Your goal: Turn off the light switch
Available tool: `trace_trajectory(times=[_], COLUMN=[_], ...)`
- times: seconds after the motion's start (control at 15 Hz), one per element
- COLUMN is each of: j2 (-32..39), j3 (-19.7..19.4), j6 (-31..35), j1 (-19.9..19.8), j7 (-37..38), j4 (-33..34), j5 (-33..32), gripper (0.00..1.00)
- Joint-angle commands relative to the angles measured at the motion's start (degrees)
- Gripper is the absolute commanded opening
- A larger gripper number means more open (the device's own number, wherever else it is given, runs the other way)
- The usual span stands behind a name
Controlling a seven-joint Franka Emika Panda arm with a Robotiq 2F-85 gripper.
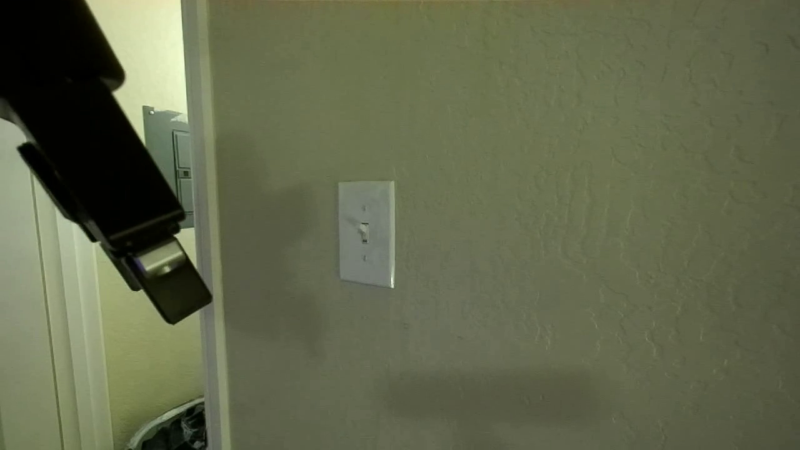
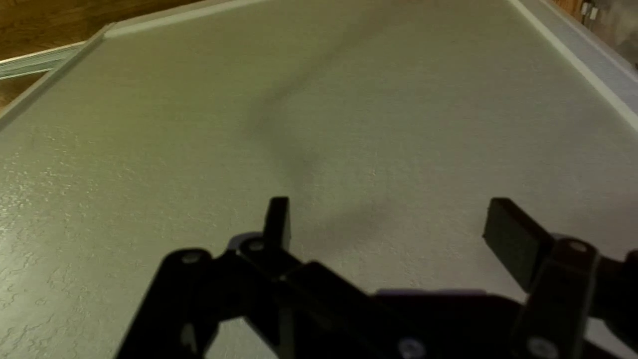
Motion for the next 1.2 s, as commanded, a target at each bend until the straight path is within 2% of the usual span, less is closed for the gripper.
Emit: trace_trajectory(times=[0.0, 0.4, 1.0, 1.13], j2=[5.04, 11.52, 19.83, 21.67], j3=[-1.39, -2.47, -1.9, -1.64], j6=[2.97, 5.64, 5.03, 4.91], j1=[3.13, 6.2, 5.68, 5.6], j7=[-3.37, -10.35, -19.42, -21.21], j4=[3.71, 10.39, 21.71, 24.1], j5=[4.12, 10.6, 15.77, 17.94], gripper=[1.0, 1.0, 1.0, 0.8])
